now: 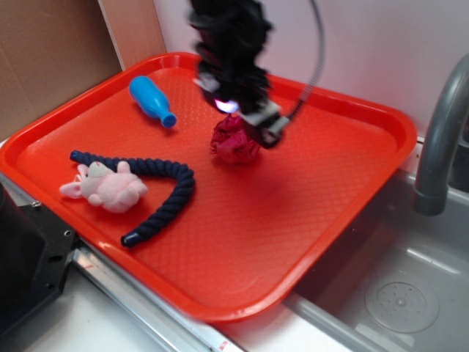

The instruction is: Grab the red paper.

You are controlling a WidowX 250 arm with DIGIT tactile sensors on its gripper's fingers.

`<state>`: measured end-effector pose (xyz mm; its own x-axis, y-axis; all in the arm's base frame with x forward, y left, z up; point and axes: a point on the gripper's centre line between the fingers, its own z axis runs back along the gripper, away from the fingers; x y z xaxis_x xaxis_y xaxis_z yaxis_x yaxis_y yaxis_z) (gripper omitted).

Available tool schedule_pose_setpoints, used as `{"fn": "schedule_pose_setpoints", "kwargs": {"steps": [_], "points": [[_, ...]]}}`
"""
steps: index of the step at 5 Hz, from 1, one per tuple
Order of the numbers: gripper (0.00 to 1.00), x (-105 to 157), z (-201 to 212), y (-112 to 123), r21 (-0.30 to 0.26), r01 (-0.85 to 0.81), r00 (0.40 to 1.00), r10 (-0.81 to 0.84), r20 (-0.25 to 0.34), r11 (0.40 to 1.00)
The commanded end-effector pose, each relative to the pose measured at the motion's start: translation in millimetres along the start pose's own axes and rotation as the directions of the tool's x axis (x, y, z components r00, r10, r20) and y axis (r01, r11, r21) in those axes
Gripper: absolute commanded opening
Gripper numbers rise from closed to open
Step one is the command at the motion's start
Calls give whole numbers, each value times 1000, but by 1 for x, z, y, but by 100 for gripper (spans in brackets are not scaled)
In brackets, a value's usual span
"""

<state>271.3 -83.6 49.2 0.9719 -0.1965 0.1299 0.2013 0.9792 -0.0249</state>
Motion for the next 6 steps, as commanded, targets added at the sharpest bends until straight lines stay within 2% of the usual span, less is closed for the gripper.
{"fn": "schedule_pose_setpoints", "kwargs": {"steps": [1,2,3,4,5,6], "points": [[100,21,-31,-2,58,54,998,-51,-43,997],[100,10,-7,8,37,29,999,-29,-18,999],[100,8,37,16,-69,8,998,-4,61,998],[100,-11,81,19,-121,-3,987,22,157,993],[100,-35,83,21,-134,-4,989,23,146,991],[100,-47,60,24,-117,0,996,11,91,993]]}}
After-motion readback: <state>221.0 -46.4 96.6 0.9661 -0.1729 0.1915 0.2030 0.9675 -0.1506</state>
